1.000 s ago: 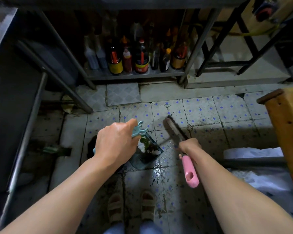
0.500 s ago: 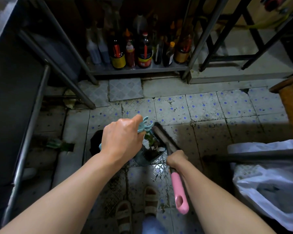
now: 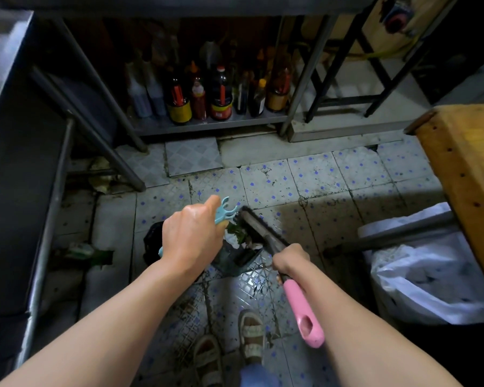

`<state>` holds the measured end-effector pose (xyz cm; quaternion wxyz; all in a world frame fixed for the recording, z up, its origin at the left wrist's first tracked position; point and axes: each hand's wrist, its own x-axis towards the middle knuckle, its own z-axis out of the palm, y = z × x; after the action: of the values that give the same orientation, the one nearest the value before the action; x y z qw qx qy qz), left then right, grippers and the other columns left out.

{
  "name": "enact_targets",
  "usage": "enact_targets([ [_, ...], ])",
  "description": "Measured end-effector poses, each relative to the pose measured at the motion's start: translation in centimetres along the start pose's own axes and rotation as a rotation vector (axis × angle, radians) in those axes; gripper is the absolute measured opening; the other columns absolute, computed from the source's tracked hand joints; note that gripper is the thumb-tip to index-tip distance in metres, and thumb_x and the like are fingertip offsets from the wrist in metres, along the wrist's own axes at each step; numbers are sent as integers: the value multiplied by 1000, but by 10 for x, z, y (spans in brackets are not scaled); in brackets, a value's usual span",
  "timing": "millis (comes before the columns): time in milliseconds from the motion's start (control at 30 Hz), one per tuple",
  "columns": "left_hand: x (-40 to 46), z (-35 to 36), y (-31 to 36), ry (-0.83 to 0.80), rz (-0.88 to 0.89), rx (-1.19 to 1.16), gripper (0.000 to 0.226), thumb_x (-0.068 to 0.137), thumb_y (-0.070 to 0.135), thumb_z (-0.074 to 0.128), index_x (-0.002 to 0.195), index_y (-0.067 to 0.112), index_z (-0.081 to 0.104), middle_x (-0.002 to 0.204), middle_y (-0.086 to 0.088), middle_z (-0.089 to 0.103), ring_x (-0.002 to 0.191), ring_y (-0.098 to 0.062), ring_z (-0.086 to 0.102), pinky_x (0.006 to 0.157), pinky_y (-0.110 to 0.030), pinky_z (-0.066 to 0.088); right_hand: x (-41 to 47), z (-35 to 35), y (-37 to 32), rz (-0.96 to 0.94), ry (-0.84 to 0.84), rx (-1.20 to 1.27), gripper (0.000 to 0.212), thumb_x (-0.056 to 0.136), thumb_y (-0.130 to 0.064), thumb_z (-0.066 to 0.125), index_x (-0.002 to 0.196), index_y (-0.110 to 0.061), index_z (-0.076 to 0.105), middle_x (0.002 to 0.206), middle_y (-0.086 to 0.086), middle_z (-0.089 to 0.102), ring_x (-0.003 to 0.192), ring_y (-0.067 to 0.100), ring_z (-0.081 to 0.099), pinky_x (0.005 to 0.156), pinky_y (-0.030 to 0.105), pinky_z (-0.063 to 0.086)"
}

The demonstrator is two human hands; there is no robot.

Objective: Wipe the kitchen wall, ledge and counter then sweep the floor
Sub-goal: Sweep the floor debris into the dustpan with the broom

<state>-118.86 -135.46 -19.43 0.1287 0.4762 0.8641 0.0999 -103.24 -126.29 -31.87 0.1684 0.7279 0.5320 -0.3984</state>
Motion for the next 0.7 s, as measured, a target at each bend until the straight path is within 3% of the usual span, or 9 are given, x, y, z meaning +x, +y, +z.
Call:
enact_targets([
  [167, -8, -2, -2, 28, -54, 4, 24, 90, 39, 53, 107, 22, 49, 93, -4, 65, 85, -32, 60, 61, -30, 31, 5, -21, -6, -23, 23, -34, 43, 83, -13, 61, 123, 3, 55, 122, 17, 60, 106, 27, 62, 72, 23, 43],
  [367, -1, 3, 11, 59, -144, 6, 21, 90, 38, 54, 102, 21, 48, 89, -4, 65, 80, -31, 59, 60, -30, 30, 32, -37, -25, -80, 29, -58, 44, 87, -16, 61, 126, 2, 53, 125, 16, 58, 103, 27, 63, 71, 24, 45],
  [533, 9, 9, 24, 77, -215, 6, 18, 89, 36, 55, 98, 21, 48, 86, -6, 65, 82, -34, 60, 59, -31, 30, 58, -46, -47, -169, 39, -102, 45, 88, -15, 57, 128, 4, 51, 130, 18, 56, 117, 28, 56, 91, 26, 45],
  [700, 15, 19, 29, 90, -238, 29, 23, 89, 39, 54, 107, 24, 50, 93, -3, 66, 86, -32, 61, 61, -30, 31, 79, -43, -62, -200, 29, -88, 44, 89, -16, 53, 128, 5, 51, 130, 20, 55, 117, 30, 56, 93, 26, 44],
])
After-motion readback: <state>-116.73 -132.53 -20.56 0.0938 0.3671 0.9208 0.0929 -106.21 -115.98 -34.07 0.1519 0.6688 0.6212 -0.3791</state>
